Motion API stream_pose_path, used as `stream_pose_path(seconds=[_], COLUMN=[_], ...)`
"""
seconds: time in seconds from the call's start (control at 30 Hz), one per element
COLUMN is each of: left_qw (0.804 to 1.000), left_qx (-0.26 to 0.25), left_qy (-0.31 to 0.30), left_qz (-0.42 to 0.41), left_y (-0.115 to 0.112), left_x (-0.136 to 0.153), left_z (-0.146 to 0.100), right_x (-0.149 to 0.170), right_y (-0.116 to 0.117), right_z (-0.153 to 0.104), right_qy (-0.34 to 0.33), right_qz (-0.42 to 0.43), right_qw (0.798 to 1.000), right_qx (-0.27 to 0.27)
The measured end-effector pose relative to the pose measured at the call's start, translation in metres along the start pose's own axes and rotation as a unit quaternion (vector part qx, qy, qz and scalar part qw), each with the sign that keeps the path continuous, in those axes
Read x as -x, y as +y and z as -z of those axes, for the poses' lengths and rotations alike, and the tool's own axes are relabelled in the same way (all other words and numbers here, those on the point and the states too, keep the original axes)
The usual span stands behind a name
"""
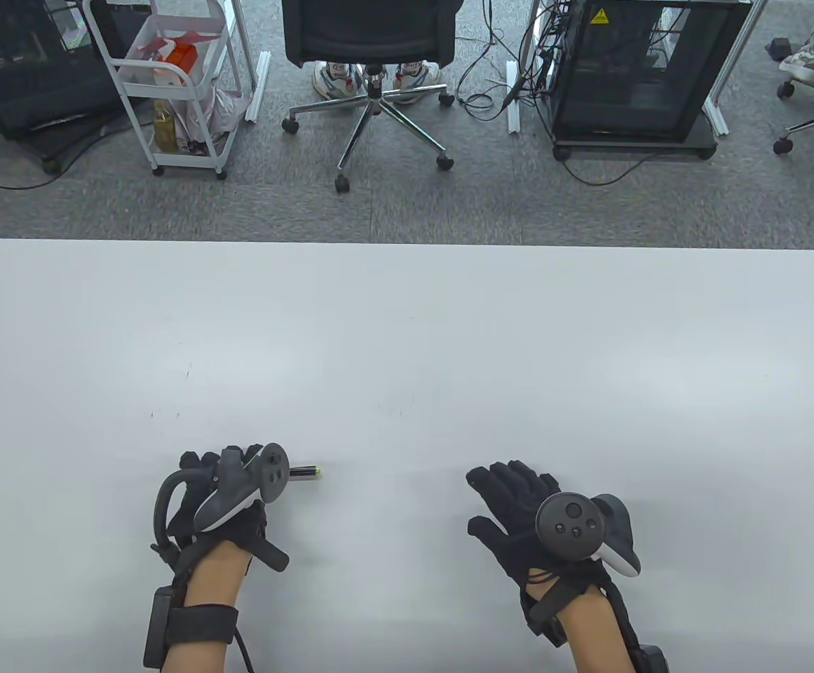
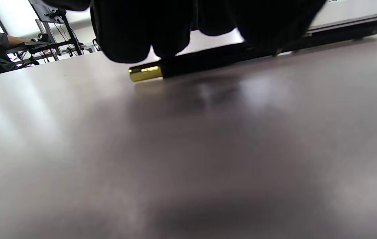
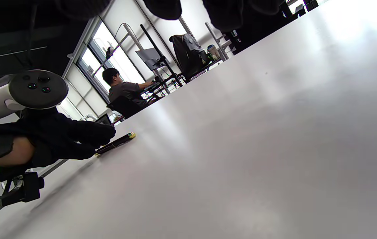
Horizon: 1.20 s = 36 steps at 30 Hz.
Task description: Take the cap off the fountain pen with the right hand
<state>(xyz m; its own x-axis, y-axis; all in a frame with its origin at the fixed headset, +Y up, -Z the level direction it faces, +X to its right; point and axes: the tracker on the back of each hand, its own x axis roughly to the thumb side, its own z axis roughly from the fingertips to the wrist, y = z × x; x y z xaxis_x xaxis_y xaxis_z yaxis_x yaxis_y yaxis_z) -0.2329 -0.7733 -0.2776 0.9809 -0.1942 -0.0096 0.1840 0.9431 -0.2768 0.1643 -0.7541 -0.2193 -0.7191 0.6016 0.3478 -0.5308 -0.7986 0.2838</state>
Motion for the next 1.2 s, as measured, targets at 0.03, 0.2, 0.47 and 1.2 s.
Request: stream_pose_path(seconds=[0.03,0.2,0.47,1.2], left_qw=[1.000,1.000,0.999,0.982], left_qx=[0.003,0.002,-0.002,-0.134], left_qy=[-0.004,-0.011,-0.018,-0.102], left_qz=[-0.003,0.022,0.027,-0.086], left_y=[-0.002,-0.004,-0.006,0.030], left_x=[-0.001,-0.007,-0.011,-0.030], left_z=[0.002,0.006,0.005,-0.026], right_x=[-0.001,-0.001,0.000,-0.008], right_y=[-0.001,0.000,0.001,0.000], right_z=[-0.001,0.001,0.000,0.001], right_qy=[-0.001,-0.001,0.001,-0.031], right_qz=[0.002,0.002,0.002,0.012], right_qw=[1.000,1.000,1.000,0.999], right_qx=[0.004,-0.002,0.000,0.015])
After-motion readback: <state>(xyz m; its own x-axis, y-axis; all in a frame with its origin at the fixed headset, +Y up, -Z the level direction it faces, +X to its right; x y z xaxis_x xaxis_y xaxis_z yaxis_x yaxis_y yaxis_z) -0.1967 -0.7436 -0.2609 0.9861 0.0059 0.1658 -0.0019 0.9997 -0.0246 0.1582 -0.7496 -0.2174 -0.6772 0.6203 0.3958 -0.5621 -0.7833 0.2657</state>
